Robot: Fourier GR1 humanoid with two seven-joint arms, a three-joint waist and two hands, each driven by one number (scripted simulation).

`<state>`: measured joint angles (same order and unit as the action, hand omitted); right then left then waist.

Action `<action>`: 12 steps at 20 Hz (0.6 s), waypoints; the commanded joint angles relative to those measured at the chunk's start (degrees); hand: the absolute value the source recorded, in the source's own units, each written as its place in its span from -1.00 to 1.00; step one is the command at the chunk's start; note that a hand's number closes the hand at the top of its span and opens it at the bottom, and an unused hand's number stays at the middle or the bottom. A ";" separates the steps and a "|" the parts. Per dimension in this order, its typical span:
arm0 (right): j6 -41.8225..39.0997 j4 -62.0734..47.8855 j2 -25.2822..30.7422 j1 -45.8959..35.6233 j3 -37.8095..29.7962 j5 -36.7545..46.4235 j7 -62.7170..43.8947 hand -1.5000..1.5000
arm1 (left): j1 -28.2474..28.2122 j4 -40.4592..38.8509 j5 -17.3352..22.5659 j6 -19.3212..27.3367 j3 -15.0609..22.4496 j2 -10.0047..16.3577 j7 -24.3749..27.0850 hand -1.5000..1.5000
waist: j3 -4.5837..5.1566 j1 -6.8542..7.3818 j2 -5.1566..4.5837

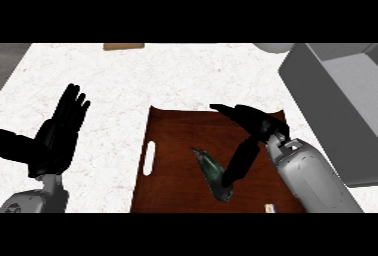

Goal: Pick the eggplant from the tray and place it in the cardboard box

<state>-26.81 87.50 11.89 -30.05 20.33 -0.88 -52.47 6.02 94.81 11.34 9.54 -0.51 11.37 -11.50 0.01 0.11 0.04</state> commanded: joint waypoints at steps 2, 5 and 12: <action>-2.48 -4.84 -2.39 -0.54 -1.51 3.28 0.48 -1.00 | 0.38 0.51 -0.82 0.08 0.05 -1.57 -1.16 0.00 | -0.01 0.13 -0.05; -4.05 -1.51 -2.40 3.08 -1.34 3.49 -0.50 -1.00 | -2.24 1.90 -1.90 -0.55 -0.33 -1.27 -0.28 0.00 | -0.01 0.03 0.01; -4.73 -5.71 -2.83 2.45 -1.18 8.94 2.77 -1.00 | -4.70 5.16 0.08 -3.36 -2.50 -0.12 -1.19 0.00 | -0.01 0.24 0.03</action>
<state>-29.01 82.11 8.11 -28.97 19.77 6.54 -49.49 5.44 95.50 10.37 7.90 -2.11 10.39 -11.90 0.01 0.23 0.02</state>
